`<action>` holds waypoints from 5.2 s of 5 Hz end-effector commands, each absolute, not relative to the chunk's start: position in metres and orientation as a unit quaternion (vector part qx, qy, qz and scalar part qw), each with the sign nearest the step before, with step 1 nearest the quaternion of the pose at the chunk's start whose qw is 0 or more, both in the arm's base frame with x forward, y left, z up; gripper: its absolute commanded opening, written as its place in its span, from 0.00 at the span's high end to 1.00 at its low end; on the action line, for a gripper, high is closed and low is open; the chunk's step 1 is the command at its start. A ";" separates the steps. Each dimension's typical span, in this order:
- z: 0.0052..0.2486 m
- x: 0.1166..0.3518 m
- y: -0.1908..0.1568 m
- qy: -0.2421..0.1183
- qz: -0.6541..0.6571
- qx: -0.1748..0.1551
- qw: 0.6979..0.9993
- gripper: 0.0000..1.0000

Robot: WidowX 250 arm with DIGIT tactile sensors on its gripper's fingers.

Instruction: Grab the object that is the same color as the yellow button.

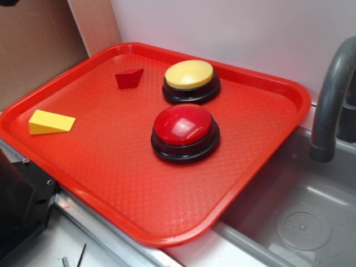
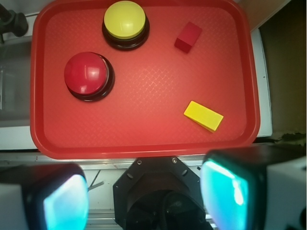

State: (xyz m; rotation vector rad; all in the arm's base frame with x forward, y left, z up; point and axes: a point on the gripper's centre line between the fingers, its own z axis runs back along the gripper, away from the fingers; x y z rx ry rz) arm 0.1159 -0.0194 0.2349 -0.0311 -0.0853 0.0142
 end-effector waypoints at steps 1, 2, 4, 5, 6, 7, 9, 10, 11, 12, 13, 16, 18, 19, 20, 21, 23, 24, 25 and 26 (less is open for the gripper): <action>0.235 0.116 -0.019 -0.043 0.007 -0.016 0.999 0.00; 0.196 0.120 0.008 -0.071 -0.032 -0.009 0.997 0.00; 0.149 0.119 0.062 -0.086 -0.067 0.023 0.994 0.00; 0.118 0.115 0.093 -0.050 -0.057 0.016 0.997 0.00; 0.092 0.119 0.113 -0.013 -0.063 0.038 0.997 0.00; 0.079 0.124 0.121 -0.019 -0.112 0.036 0.993 0.00; 0.067 0.136 0.116 -0.072 -0.205 0.037 0.975 0.00; 0.067 0.136 0.116 -0.072 -0.205 0.037 0.975 0.00; 0.067 0.136 0.116 -0.072 -0.205 0.037 0.975 0.00; 0.067 0.136 0.116 -0.072 -0.205 0.037 0.975 0.00; 0.056 0.137 0.105 -0.035 -0.294 0.026 0.955 0.00; 0.021 0.145 0.103 -0.007 -0.345 0.039 0.938 0.00; 0.010 0.127 0.115 0.009 -0.339 0.029 0.940 0.45; 0.017 0.127 0.113 -0.003 -0.338 0.036 0.941 1.00; 0.022 0.127 0.111 -0.011 -0.335 0.030 0.942 1.00; 0.042 0.137 0.098 -0.015 -0.285 0.025 0.958 1.00; 0.108 0.167 0.069 -0.024 -0.118 -0.048 0.992 1.00; 0.118 0.168 0.067 -0.013 -0.069 -0.037 0.997 1.00; 0.143 0.160 0.061 -0.052 -0.024 -0.027 0.998 1.00; 0.164 0.156 0.052 -0.071 -0.015 0.018 0.997 1.00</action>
